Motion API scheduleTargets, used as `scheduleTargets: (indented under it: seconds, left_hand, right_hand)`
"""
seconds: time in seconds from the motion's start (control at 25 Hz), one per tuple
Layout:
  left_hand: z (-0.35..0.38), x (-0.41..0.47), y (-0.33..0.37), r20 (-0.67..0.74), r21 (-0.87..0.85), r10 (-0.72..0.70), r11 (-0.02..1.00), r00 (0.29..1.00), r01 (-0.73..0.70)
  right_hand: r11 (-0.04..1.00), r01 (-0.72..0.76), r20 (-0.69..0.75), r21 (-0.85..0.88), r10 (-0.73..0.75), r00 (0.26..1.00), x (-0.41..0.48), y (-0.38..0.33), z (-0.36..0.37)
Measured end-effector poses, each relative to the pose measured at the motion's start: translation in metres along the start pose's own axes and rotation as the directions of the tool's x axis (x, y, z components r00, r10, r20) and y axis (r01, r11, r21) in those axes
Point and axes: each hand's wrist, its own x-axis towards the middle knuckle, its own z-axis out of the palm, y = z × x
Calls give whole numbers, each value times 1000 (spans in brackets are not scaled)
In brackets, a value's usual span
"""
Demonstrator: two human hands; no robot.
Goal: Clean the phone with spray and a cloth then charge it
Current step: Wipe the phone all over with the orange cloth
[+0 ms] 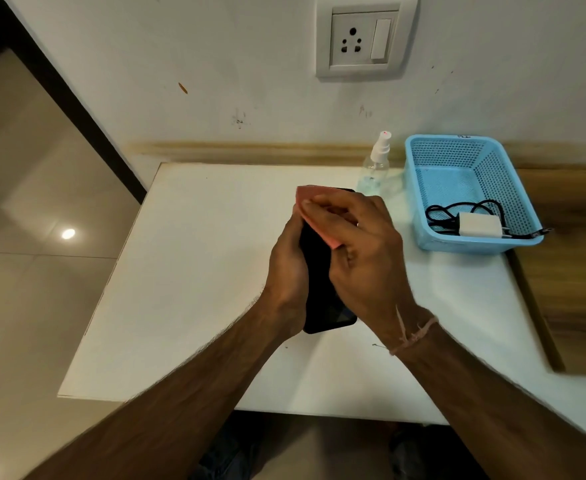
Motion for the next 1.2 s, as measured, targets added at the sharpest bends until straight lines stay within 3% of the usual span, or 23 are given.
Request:
scheduleTargets:
  seconds: [0.16, 0.32, 0.48, 0.68, 0.84, 1.0, 1.2]
  left_hand:
    - [1, -1, 0, -17, 33, -38, 999, 999, 39]
    - [1, 2, -3, -35, -5, 12, 1000, 999, -12]
    - [-2, 1, 0, -33, 38, -32, 999, 999, 33]
    - [-3, 3, 1, -9, 0, 3, 1000, 1000, -3]
    - [-4, 3, 1, -27, 37, -36, 999, 999, 37]
    - [-3, 5, -2, -20, -4, -3, 1000, 1000, 2]
    - [-5, 4, 2, -17, 23, -22, 999, 1000, 22]
  right_hand:
    - [995, -27, -96, -99, 17, 995, 10, 20, -15]
    - [998, 33, -10, 59, -33, 999, -2, -2, 4]
    - [992, -53, -63, -115, 46, 997, 10, 18, -13]
    - [997, 67, 44, -30, -66, 997, 2, 2, -3]
    - [992, -75, -59, -102, 70, 996, 11, 20, -12]
    - [992, 100, 25, 79, -102, 994, 0, 1, 0]
    - [991, -45, -54, -122, 39, 998, 12, 20, -16]
